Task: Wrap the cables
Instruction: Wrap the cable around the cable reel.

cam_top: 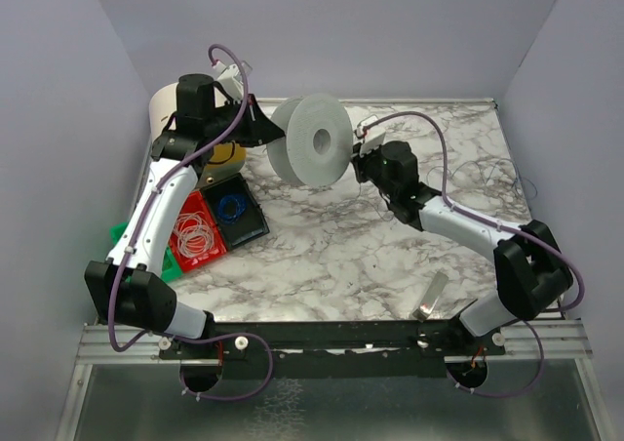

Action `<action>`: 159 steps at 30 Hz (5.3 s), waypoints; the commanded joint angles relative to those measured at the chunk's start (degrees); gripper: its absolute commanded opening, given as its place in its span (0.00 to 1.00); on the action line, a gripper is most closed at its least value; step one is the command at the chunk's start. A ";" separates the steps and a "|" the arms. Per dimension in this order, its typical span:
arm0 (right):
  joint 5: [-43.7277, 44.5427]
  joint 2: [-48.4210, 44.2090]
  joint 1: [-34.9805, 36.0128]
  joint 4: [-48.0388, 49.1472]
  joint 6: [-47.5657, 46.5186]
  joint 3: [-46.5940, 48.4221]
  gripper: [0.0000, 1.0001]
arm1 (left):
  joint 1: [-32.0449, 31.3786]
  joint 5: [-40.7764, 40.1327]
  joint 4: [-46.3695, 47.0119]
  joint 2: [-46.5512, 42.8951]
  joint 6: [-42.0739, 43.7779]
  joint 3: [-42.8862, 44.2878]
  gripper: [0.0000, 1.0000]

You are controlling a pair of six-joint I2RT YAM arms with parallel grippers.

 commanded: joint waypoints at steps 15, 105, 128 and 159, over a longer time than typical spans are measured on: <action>-15.76 0.40 -15.59 3.62 6.84 7.55 0.00 | -2.03 2.09 -3.19 -2.45 7.66 0.08 0.00; -73.36 20.75 -29.54 78.59 111.09 0.90 0.01 | -15.79 -21.00 -14.33 -4.21 28.41 3.79 0.00; -73.24 16.93 -19.60 78.59 116.62 5.90 0.01 | -21.89 -45.99 -8.70 3.16 23.90 6.97 0.00; -78.75 20.64 -10.45 46.80 73.89 9.09 0.01 | -22.42 -59.49 -10.32 14.16 18.72 20.98 0.00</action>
